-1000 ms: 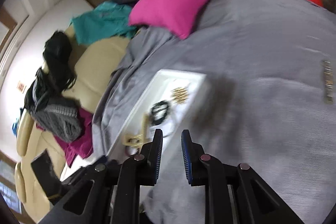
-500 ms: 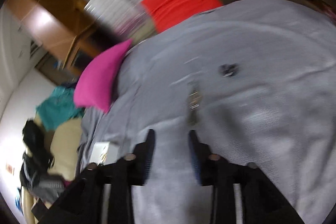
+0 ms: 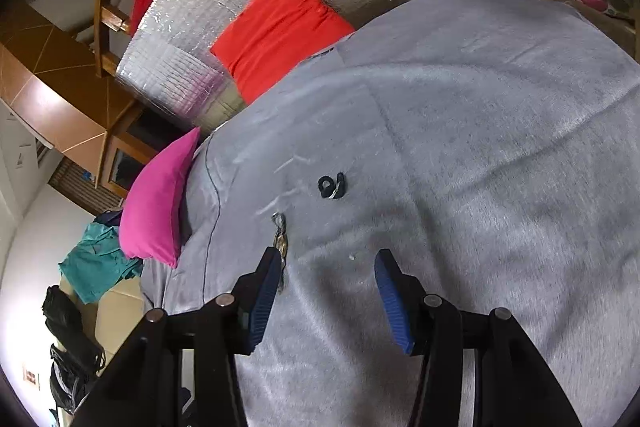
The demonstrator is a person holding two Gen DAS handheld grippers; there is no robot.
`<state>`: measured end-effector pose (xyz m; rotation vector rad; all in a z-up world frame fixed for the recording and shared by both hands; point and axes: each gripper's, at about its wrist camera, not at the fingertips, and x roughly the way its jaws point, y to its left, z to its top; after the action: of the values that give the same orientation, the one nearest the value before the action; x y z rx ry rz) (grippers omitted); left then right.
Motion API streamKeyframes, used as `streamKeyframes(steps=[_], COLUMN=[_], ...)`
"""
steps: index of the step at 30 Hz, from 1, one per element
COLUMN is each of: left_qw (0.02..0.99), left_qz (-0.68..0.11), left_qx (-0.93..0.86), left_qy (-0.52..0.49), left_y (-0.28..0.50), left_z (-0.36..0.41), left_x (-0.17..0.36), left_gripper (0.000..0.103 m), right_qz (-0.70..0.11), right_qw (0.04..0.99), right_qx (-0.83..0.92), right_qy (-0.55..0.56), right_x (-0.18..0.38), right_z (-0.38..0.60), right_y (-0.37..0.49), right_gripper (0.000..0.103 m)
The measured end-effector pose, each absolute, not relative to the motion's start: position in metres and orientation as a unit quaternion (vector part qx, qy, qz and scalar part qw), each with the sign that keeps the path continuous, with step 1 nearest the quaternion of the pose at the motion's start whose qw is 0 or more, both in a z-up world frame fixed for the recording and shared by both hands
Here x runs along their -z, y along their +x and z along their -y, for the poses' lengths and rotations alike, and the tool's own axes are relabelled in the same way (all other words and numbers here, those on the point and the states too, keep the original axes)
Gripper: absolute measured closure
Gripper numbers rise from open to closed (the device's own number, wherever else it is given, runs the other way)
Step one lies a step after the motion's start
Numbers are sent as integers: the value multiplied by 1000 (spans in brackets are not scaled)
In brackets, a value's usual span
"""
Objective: Organize jewelry
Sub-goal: 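Move both open tools back toward the silver watch and black hair tie, then grasp the silver wristwatch with the left tool while the right tool grasps the black hair tie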
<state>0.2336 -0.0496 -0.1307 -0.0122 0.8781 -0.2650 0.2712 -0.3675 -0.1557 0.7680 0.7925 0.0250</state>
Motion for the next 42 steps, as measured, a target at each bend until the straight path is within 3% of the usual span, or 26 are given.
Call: streamKeyframes(steps=[19,37,39,40,42], left_qw=[900,878,869,866,867], left_qz=[-409,-433,-445,-451,-451], left_qx=[149,205,216,216,211], left_qy=[35,-8,-23,-26,-27], left_y=[282,353,359,360,363], left_z=[110,149,152,152,151], left_x=[150,166,171,174,177], left_gripper=[33,33,43,57,67], right_qz=[-383,-427,-432,-434,-435], right_qw=[856,849,847,847,848], right_qx=[-17,-1,0,0,-4], right_qy=[346,312,309,307,302], right_x=[173,207,211,212,215], right_z=[367,365,363,362,358], right_y=[322,401,405,407,411], right_gripper=[50,50,50,53,62])
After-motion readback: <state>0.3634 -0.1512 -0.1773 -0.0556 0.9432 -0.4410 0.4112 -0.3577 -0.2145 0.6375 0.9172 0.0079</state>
